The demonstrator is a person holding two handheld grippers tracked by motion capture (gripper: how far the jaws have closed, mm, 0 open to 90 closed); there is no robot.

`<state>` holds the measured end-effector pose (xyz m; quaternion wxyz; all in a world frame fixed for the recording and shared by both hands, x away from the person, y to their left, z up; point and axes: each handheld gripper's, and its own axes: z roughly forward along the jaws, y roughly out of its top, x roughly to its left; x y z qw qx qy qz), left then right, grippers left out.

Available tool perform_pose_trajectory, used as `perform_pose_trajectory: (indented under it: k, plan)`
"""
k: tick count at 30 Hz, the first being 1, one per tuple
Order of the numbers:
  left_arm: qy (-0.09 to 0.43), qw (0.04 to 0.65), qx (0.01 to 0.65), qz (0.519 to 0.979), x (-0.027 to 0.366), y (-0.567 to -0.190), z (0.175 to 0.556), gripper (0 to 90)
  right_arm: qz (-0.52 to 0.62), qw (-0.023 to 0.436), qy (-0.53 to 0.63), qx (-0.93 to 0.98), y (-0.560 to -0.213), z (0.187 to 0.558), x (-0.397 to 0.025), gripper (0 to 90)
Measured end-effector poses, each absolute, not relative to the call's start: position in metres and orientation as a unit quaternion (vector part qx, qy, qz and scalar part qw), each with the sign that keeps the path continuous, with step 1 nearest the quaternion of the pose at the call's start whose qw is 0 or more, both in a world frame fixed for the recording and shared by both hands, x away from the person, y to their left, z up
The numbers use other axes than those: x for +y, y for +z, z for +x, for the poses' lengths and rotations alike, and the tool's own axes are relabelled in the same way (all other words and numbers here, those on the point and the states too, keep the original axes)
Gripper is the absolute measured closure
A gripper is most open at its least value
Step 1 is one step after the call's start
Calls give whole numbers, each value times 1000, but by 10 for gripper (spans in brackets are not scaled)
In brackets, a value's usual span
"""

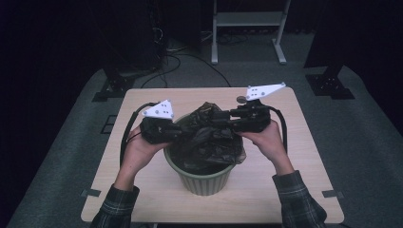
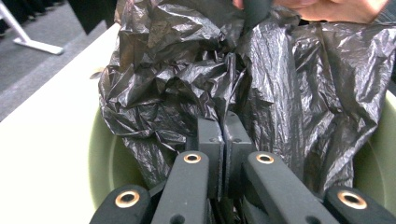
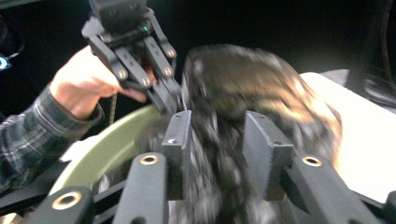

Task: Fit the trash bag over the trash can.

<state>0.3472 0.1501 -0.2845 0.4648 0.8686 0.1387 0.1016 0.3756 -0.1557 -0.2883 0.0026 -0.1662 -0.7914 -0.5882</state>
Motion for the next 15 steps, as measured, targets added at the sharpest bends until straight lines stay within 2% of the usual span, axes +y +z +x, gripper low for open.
perform_pose_trajectory:
  k: [7,15]
  plan:
    - [120,469,164,860,162,-285,348,887,-194,-36,-586,-786,-294,356,-193,580]
    - [127,469,187,854,170,-286,349,887,-204,-51,-582,-786,-297,329,-222,560]
